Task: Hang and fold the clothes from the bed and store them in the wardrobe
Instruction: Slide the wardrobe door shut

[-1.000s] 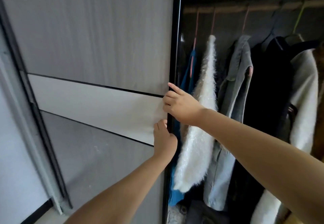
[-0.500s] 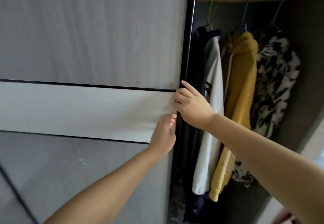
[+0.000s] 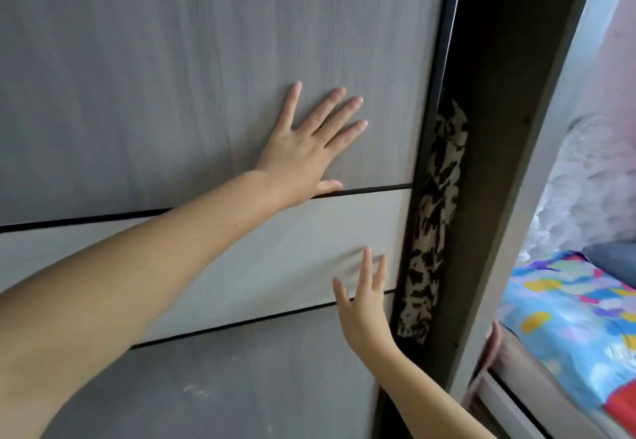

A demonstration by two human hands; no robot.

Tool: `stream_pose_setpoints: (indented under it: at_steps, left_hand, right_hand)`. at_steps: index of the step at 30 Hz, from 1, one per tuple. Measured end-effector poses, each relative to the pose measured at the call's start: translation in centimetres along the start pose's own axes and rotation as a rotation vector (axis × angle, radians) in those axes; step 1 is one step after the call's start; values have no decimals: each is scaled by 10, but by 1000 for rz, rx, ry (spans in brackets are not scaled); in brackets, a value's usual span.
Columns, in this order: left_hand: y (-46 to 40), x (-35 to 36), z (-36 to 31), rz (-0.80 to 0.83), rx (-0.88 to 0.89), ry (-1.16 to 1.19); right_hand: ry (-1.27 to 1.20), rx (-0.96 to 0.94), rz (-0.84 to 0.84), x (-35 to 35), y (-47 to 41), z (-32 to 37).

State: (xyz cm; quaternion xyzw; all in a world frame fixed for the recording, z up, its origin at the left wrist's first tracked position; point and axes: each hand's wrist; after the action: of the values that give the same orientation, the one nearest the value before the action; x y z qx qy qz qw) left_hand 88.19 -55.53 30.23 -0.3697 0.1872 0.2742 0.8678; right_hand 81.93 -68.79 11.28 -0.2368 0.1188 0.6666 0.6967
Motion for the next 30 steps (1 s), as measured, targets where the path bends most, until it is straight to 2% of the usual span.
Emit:
stream_pose_setpoints:
  at_steps: [5, 10, 19, 30]
  left_hand:
    - [-41, 0, -34, -72, 39, -81]
    - [-76, -1, -65, -146, 52, -85]
    - [-126, -8, -111, -191, 93, -63]
    - [-140, -11, -122, -217, 61, -99]
  right_hand:
    - [-169, 92, -30, 9, -11, 0]
    - [-234, 127, -96, 3, -27, -3]
    - [-204, 149, -249, -31, -52, -33]
    - [-178, 122, -267, -38, -63, -47]
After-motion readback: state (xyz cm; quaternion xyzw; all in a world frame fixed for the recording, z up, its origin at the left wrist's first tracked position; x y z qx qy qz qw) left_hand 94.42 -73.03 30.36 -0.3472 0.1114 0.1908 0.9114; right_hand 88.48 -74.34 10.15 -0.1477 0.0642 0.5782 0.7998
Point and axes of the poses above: each hand's wrist, its own y-axis away from the middle knuckle, its own x-axis out of the palm, z = x × y, and after that the axes turned 6 degrees about z, right-handed
